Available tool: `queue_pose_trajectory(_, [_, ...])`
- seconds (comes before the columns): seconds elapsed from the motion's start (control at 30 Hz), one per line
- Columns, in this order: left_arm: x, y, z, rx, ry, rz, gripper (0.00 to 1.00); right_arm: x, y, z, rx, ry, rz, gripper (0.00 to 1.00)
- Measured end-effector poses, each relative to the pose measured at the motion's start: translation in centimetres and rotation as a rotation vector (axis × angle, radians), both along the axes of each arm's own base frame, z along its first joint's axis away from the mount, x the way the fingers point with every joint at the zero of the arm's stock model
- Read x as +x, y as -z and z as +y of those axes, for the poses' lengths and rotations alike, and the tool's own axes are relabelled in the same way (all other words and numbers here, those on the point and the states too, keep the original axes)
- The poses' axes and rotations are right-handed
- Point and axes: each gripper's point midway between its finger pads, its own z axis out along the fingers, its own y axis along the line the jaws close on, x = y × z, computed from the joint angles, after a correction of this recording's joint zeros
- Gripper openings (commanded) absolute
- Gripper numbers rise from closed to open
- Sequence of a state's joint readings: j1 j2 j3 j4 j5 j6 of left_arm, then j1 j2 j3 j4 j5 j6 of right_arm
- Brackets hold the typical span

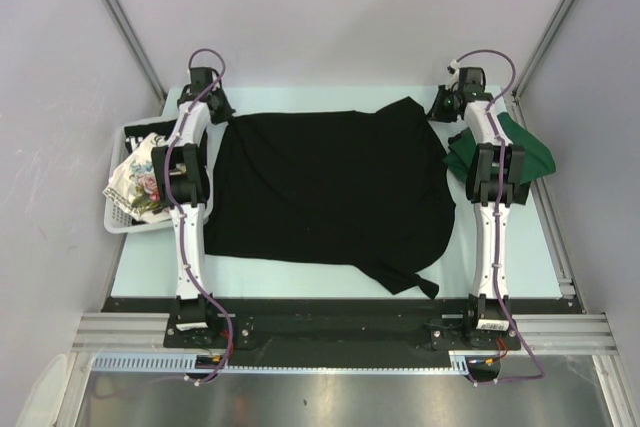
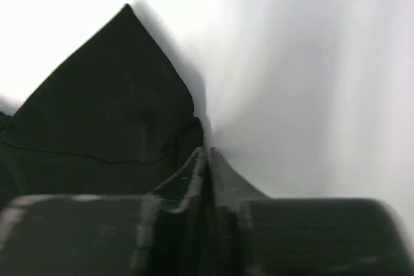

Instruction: Fold and stack the t-shirts

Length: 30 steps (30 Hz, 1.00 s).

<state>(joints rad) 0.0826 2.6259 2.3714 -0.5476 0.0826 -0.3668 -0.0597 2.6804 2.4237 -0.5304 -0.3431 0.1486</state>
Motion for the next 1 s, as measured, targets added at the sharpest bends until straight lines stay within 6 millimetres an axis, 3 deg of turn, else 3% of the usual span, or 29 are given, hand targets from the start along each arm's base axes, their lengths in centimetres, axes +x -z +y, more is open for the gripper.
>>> queue_pose_trajectory(0.03, [0.0,-0.1,0.0,0.000,0.001,-0.001,0.00,0.0,0.0,0.3,0.002,-0.006,-0.002,0.31])
queue_pose_trajectory(0.17, [0.2,-0.4,-0.1,-0.001,0.002,-0.009,0.00,0.2,-0.2,0.9,0.010,-0.012,-0.009,0.43])
queue_pose_trajectory(0.37, [0.2,-0.4,-0.2,-0.005,0.006,-0.008,0.00,0.4,-0.5,1.0,0.011,-0.015,-0.023,0.46])
queue_pose_trajectory(0.77, [0.2,-0.4,-0.3,-0.009,0.009,-0.008,0.00,0.3,-0.7,-1.3,0.020,0.023,-0.015,0.45])
queue_pose_trajectory(1.0, [0.1,-0.4,-0.6,-0.024,0.014,-0.008,0.00,0.0,-0.6,-1.5,0.053,0.030,-0.004,0.43])
